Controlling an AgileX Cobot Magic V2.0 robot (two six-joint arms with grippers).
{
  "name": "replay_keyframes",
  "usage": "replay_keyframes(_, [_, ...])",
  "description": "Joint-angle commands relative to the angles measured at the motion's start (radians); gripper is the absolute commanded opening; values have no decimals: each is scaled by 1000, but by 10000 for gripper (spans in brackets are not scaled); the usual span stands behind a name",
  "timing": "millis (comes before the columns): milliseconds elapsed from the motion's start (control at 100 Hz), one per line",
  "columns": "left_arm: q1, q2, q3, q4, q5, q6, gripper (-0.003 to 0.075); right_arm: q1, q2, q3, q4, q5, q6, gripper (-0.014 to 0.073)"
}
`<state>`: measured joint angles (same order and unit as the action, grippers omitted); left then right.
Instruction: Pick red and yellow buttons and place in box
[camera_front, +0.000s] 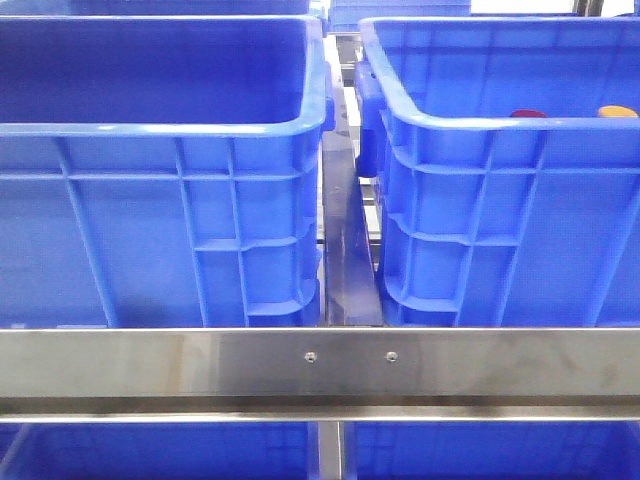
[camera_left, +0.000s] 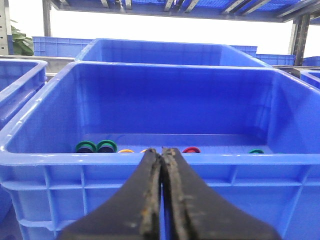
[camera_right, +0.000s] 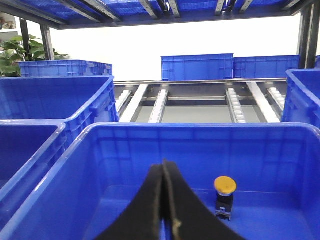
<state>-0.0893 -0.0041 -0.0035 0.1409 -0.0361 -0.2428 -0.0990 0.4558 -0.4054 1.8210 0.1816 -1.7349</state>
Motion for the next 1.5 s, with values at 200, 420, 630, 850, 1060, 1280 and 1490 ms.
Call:
replay_keyframes(200, [5, -34, 48, -9, -75, 0, -19, -8, 1, -27, -426, 38, 444, -68])
replay_keyframes(420, [5, -34, 48, -9, -75, 0, -19, -8, -15, -27, -1110, 62, 1095, -68])
replay_keyframes(630, [5, -34, 48, -9, -75, 0, -19, -1, -78, -26, -1553, 44, 1564, -68])
replay_keyframes(850, [5, -34, 48, -9, -75, 0, -19, 63, -169, 39, -1821, -77, 1827, -68])
replay_keyframes(1060, [5, -34, 48, -9, -75, 0, -19, 128, -299, 164, -1867, -163, 1849, -68])
replay_keyframes(1280, [5, -34, 48, -9, -75, 0, -19, 129, -455, 279, -1866, -187, 1849, -68])
replay_keyframes(1490, [5, -34, 48, -9, -75, 0, -19, 123, -486, 372, -1852, -278, 1849, -68])
